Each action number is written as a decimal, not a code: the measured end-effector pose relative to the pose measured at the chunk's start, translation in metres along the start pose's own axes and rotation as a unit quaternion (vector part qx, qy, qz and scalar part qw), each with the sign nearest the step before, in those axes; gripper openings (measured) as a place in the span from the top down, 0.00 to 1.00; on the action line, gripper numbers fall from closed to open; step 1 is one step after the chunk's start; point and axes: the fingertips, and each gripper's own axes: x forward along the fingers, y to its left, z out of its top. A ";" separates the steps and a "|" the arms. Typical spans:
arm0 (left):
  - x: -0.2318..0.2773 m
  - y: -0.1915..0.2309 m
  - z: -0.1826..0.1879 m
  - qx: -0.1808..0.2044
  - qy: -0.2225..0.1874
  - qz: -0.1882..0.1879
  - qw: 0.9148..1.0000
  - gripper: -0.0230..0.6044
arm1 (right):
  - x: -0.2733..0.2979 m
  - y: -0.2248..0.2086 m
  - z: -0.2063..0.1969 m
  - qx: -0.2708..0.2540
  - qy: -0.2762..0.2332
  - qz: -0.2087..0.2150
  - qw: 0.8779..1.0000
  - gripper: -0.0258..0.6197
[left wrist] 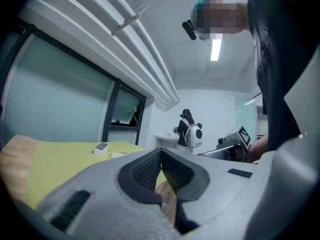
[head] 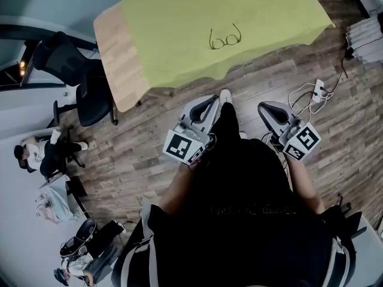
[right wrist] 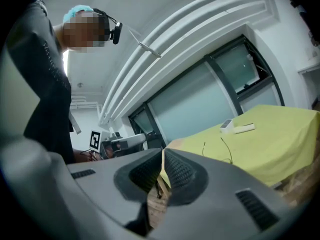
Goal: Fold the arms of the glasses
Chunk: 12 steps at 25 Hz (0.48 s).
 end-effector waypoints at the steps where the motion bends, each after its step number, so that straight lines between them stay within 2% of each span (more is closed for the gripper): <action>1: 0.007 0.010 0.000 -0.002 0.001 0.000 1.000 0.93 | 0.009 -0.007 0.003 0.000 0.007 0.002 1.000 0.91; 5: 0.031 0.047 0.006 -0.018 -0.008 -0.010 1.000 0.93 | 0.043 -0.038 0.016 0.002 0.031 0.005 1.000 0.91; 12: 0.065 0.101 0.007 -0.027 0.021 -0.025 0.999 0.93 | 0.100 -0.083 0.042 -0.002 0.045 -0.001 0.999 0.91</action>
